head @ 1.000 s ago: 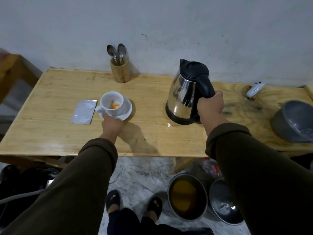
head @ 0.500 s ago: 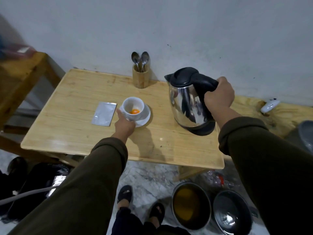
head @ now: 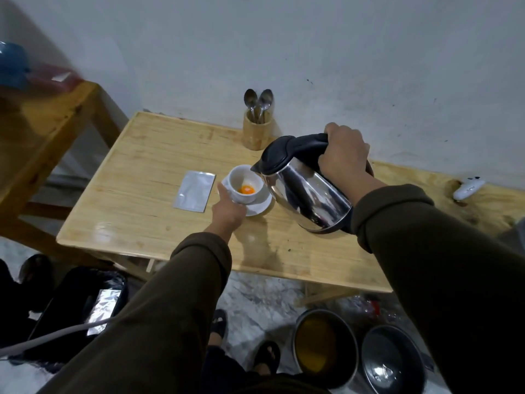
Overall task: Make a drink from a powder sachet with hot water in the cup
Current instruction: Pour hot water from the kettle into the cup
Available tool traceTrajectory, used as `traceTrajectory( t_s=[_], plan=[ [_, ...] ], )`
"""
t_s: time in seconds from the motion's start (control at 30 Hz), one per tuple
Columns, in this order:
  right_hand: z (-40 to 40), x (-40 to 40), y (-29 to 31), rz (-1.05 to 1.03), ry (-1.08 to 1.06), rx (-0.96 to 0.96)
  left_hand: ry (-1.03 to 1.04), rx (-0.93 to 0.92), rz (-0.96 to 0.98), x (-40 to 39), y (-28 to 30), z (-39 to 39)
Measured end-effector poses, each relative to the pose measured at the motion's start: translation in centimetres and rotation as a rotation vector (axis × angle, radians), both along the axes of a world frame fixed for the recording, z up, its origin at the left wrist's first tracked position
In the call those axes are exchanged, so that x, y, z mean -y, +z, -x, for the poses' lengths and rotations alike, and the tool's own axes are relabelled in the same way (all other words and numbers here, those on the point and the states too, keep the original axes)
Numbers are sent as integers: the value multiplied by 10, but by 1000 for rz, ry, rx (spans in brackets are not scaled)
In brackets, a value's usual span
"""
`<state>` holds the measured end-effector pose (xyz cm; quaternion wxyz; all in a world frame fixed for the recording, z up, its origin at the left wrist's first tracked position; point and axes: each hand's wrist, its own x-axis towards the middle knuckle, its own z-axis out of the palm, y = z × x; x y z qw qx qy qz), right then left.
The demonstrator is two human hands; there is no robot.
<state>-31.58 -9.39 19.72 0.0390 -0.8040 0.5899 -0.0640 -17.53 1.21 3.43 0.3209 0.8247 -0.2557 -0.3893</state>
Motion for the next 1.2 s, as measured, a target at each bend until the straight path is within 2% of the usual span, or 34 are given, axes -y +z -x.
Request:
traceTrajectory(
  t_s=[0.47, 1.2],
  plan=[
    [-27, -11, -9, 107, 88, -271, -73, -22, 12, -5, 1, -5],
    [-37, -16, -6, 115, 120, -365, -64, -45, -2, -7, 8, -5]
  ],
)
